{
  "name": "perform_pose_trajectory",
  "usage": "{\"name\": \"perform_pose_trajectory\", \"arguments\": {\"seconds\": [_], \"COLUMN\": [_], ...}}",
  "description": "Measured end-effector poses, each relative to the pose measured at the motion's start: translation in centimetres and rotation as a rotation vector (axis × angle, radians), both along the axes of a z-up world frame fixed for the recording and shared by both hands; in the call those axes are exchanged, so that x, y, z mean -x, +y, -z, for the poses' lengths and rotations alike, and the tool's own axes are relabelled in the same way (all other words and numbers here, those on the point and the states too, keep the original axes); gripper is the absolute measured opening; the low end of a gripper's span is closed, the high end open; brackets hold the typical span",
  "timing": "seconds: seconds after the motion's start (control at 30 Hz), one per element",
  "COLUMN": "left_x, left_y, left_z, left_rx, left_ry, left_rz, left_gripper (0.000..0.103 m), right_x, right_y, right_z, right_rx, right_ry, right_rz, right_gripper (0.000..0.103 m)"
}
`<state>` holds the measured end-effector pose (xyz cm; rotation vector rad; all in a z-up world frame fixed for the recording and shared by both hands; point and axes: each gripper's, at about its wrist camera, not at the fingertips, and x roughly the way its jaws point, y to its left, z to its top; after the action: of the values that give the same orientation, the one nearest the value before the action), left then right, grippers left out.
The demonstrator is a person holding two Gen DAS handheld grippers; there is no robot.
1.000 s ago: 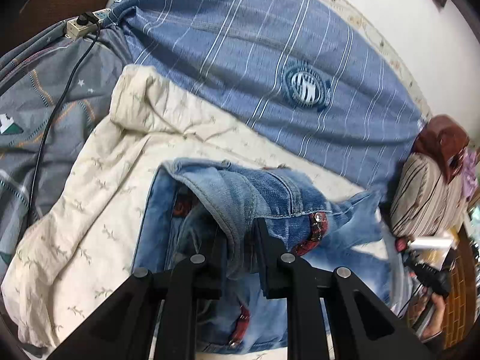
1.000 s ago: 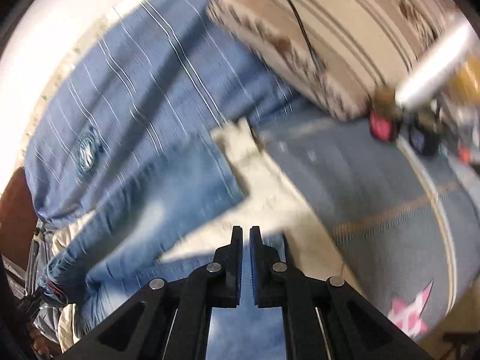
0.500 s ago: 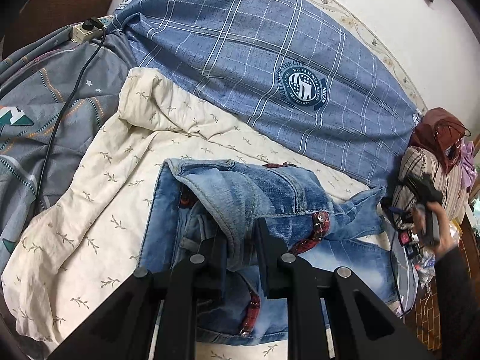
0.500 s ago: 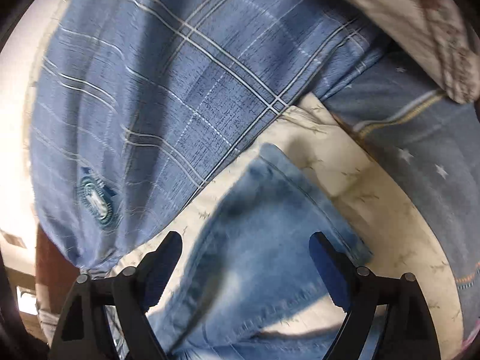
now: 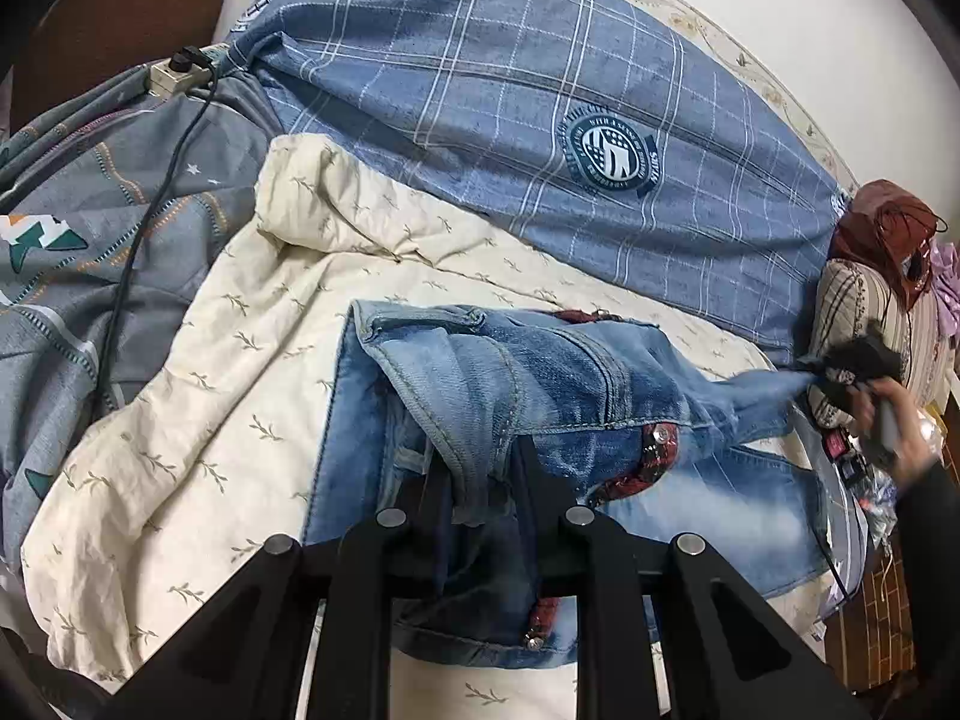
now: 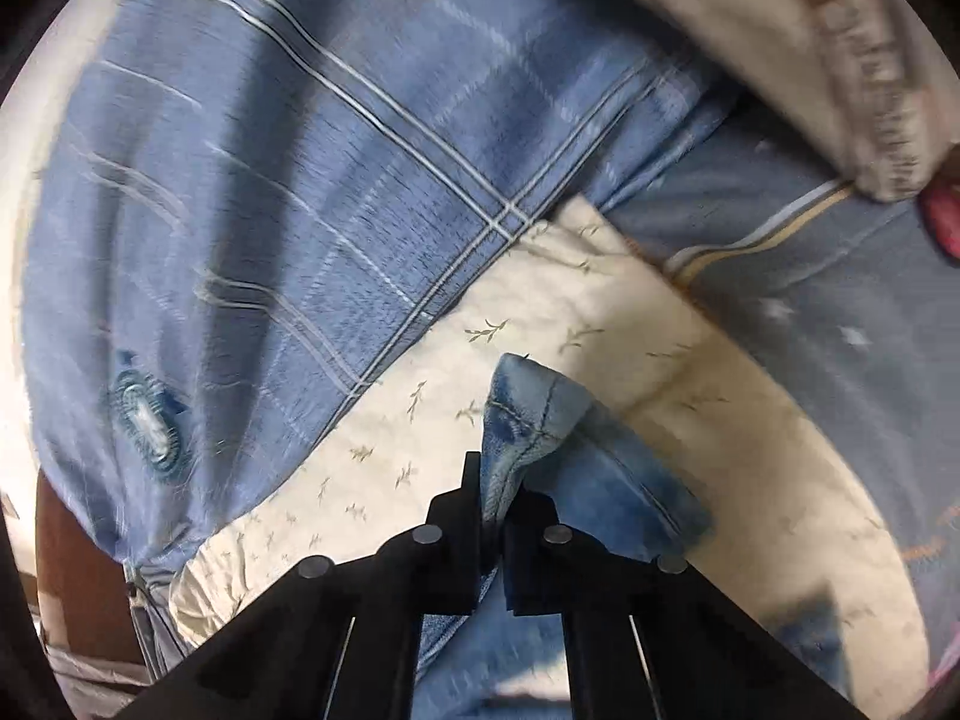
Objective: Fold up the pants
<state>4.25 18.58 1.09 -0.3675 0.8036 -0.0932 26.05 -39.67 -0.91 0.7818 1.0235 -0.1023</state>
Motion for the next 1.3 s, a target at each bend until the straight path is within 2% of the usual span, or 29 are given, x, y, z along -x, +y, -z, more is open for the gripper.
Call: {"name": "perform_pose_trajectory", "arguments": {"seconds": [0.07, 0.2, 0.27, 0.33, 0.4, 0.53, 0.6, 0.63, 0.67, 0.7, 0.73, 0.87, 0.93, 1.0, 1.07, 1.1, 1.13, 1.2, 1.3], "left_x": [0.0, 0.9, 2.1, 3.1, 4.1, 4.9, 5.1, 5.1, 5.1, 5.1, 5.1, 4.0, 3.3, 2.3, 1.1, 1.2, 1.5, 1.8, 2.5], "left_y": [0.6, 1.4, 1.9, 2.7, 3.8, 4.9, 4.3, 4.0, 3.6, 2.9, 2.3, -1.0, -2.8, -3.7, -3.8, -3.6, -3.7, -3.9, -3.6], "left_z": [-0.1, -0.8, -1.3, -1.5, -1.1, 0.0, 0.2, 0.2, 0.2, 0.1, -0.1, -0.4, 0.4, 2.8, 6.7, 7.4, 7.2, 6.4, 4.5], "left_rx": [0.031, 0.053, 0.026, 0.023, 0.008, 0.017, 0.013, 0.021, 0.031, 0.036, 0.034, -0.014, -0.103, -0.192, -0.246, -0.248, -0.259, -0.273, -0.235], "left_ry": [0.017, 0.028, 0.024, 0.029, 0.043, 0.102, 0.113, 0.121, 0.119, 0.107, 0.097, 0.088, 0.1, 0.204, 0.368, 0.381, 0.359, 0.359, 0.326], "left_rz": [-0.018, -0.028, -0.054, -0.062, -0.084, -0.112, -0.11, -0.112, -0.113, -0.11, -0.103, -0.058, -0.041, -0.046, -0.04, -0.043, -0.051, -0.055, -0.068], "left_gripper": [0.02, 0.019, 0.018, 0.018, 0.018, 0.018, 0.023, 0.034, 0.042, 0.049, 0.053, 0.053, 0.054, 0.055, 0.056, 0.061, 0.062, 0.062, 0.062], "right_x": [2.5, 10.6, 14.0, 18.5, 21.7, 26.0, 26.4, 26.4, 26.5, 26.6, 26.9, 29.0, 29.9, 29.1, 27.5, 26.0, 24.9, 22.8, 20.4], "right_y": [-0.6, -2.2, -2.6, -3.0, -2.7, -2.4, -2.6, -2.8, -2.8, -2.8, -2.8, -3.1, -2.8, -1.3, 0.6, 2.1, 3.1, 4.4, 4.9], "right_z": [-1.6, -3.7, -3.6, -1.7, 0.6, 4.3, 5.0, 5.5, 5.7, 5.7, 5.5, 3.4, 1.0, -1.0, -1.9, -2.1, -1.7, 0.3, 5.9], "right_rx": [0.002, -0.024, -0.019, -0.065, -0.057, -0.112, -0.078, -0.077, -0.069, -0.037, -0.01, 0.109, 0.158, 0.136, 0.114, 0.103, 0.082, 0.053, 0.117], "right_ry": [-0.029, -0.086, -0.091, -0.076, -0.036, -0.009, 0.001, 0.014, 0.018, 0.034, 0.053, 0.013, -0.076, -0.178, -0.23, -0.255, -0.256, -0.198, 0.077], "right_rz": [0.007, 0.044, 0.056, 0.09, 0.091, 0.109, 0.116, 0.121, 0.125, 0.127, 0.125, 0.174, 0.2, 0.118, 0.006, -0.078, -0.131, -0.189, -0.189], "right_gripper": [0.004, 0.004, 0.004, 0.005, 0.005, 0.008, 0.011, 0.013, 0.03, 0.064, 0.076, 0.078, 0.078, 0.078, 0.078, 0.078, 0.078, 0.078, 0.077]}}
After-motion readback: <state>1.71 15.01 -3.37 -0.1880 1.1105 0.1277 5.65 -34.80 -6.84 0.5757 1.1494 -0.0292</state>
